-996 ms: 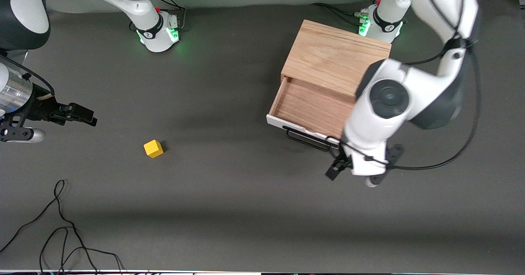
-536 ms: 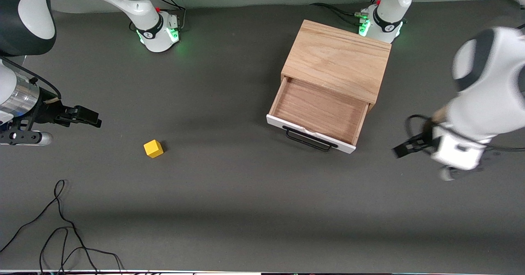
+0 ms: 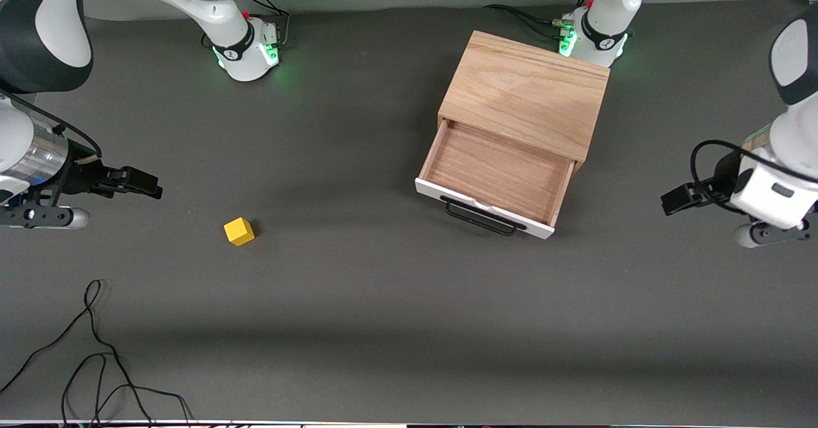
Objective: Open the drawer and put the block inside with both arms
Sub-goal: 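Return the left gripper to rest while the right gripper reaches the cube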
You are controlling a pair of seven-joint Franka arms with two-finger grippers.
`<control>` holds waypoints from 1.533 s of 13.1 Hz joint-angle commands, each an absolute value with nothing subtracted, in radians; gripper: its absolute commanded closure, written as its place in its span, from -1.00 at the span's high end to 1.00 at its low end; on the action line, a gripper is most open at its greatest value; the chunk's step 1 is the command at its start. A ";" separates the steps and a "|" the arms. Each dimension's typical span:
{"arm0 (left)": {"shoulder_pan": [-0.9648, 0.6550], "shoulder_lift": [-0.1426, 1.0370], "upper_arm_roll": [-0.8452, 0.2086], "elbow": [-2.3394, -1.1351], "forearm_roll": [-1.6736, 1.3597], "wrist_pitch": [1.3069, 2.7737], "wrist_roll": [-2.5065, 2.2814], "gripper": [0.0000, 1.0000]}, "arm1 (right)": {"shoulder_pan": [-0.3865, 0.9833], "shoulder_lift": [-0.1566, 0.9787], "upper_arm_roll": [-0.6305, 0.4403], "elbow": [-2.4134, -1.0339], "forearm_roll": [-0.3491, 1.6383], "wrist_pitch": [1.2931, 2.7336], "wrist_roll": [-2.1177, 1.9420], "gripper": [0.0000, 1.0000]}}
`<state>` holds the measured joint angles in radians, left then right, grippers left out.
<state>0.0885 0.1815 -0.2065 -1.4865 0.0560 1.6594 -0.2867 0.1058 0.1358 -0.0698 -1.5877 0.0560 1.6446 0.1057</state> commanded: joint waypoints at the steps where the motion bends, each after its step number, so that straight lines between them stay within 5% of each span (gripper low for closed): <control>1: 0.023 0.092 -0.129 -1.571 0.040 1.683 -0.203 1.00 | 0.114 0.132 -0.069 -1.615 0.055 1.649 0.095 1.00; 4: -0.050 0.077 -0.054 -1.569 0.041 1.678 -0.180 1.00 | 0.121 0.082 -0.075 -1.818 0.057 1.828 -0.079 1.00; 12: -0.037 0.069 -0.049 -1.565 0.037 1.655 -0.005 1.00 | 0.153 0.123 -0.075 -2.198 0.055 2.299 -0.250 1.00; 20: -0.038 0.069 -0.049 -1.562 0.023 1.641 -0.003 1.00 | 0.158 0.339 -0.068 -2.206 0.061 2.528 -0.405 1.00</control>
